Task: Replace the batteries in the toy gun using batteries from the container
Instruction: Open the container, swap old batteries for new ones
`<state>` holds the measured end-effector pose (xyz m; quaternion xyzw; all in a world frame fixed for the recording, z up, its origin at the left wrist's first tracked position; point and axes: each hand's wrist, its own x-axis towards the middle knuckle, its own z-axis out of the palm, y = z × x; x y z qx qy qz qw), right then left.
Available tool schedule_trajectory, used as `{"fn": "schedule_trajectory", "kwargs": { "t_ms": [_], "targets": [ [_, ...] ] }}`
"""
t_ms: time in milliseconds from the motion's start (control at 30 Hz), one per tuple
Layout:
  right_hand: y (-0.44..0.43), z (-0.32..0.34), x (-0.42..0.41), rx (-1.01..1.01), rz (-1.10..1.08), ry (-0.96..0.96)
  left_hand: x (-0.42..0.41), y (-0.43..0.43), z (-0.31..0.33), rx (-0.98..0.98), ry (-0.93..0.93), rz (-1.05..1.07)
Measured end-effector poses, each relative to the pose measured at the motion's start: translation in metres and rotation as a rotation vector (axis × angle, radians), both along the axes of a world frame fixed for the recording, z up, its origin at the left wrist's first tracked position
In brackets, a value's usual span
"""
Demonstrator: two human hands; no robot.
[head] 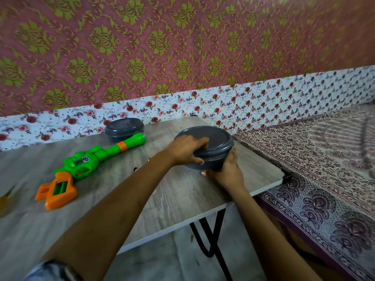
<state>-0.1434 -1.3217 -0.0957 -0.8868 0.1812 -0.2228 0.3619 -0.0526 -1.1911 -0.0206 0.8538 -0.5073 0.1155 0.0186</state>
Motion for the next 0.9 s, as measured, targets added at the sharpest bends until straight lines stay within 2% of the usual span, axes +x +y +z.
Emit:
{"fn": "schedule_trajectory", "kwargs": {
  "t_ms": [333,600,667,800,900],
  "targets": [
    [-0.005,-0.006,0.012,0.023,-0.071,-0.030,0.011,0.002,-0.006,-0.098,0.029,-0.055],
    [-0.003,-0.007,0.010,0.003,-0.105,-0.025,-0.012,-0.025,-0.016,-0.196,-0.055,0.079],
    [-0.004,-0.007,0.009,0.030,-0.116,-0.031,-0.014,-0.028,-0.017,-0.246,0.006,0.077],
    [-0.004,-0.008,0.009,0.013,-0.100,-0.048,0.002,-0.007,-0.011,-0.407,0.285,0.039],
    [-0.004,-0.008,0.009,0.004,-0.087,-0.037,0.034,0.023,-0.001,-0.477,0.242,0.219]
  ]
}}
